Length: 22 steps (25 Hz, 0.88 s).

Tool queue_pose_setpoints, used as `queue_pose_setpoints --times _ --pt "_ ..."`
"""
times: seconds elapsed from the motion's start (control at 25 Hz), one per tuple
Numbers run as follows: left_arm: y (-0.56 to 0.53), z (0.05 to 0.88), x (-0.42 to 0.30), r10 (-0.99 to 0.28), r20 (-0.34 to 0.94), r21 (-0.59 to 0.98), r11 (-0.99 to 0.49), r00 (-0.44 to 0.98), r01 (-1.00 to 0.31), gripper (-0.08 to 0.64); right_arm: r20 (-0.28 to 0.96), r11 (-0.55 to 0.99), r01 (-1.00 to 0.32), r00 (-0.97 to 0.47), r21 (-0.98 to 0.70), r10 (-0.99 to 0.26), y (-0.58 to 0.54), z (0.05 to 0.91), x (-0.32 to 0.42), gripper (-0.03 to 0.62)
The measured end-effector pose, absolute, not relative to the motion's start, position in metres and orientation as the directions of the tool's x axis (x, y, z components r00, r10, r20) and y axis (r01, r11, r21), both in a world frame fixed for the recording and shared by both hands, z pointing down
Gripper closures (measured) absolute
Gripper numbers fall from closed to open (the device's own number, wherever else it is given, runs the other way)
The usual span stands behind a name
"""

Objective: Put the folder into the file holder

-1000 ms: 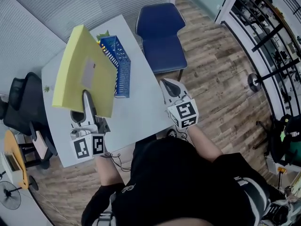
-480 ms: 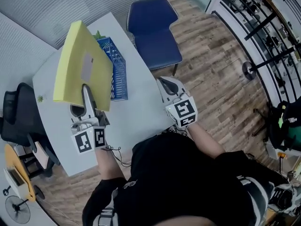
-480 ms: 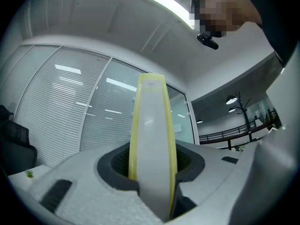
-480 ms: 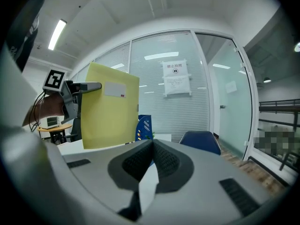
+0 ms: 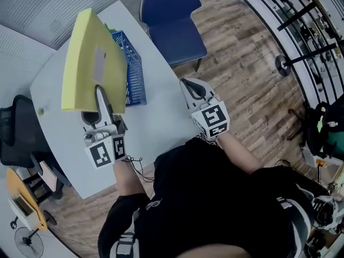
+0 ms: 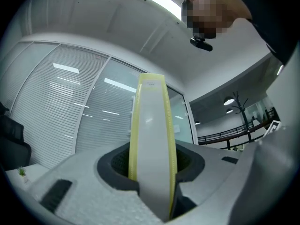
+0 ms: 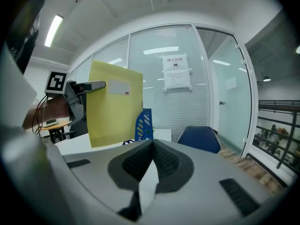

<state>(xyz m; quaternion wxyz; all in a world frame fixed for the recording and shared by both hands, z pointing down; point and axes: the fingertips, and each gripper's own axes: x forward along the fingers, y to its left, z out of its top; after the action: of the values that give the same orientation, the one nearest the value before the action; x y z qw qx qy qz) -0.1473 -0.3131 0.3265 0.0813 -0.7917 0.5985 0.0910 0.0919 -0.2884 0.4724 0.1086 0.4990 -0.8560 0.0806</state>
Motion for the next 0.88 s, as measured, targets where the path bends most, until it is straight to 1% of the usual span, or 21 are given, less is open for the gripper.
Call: queue_pose_setpoints --times 0.28,0.64,0.88 --pt "-0.321 0.345 -0.151 -0.931 -0.25 -0.017 -0.271 0.267 -0.962 0.39 0.276 0.51 -0.86 -0.496 -0.021 -0.823 -0.297 0.486 0.073 0.588" --pt "-0.335 0.37 -0.159 -0.934 -0.255 0.025 -0.263 0.249 -0.964 0.39 0.286 0.54 -0.841 -0.522 -0.018 -0.804 -0.312 0.504 0.045 0.588" --pt "-0.336 0.378 -0.159 -0.926 -0.286 0.028 -0.264 0.245 -0.964 0.39 0.296 0.55 -0.835 -0.529 -0.017 -0.795 -0.314 0.508 0.038 0.588"
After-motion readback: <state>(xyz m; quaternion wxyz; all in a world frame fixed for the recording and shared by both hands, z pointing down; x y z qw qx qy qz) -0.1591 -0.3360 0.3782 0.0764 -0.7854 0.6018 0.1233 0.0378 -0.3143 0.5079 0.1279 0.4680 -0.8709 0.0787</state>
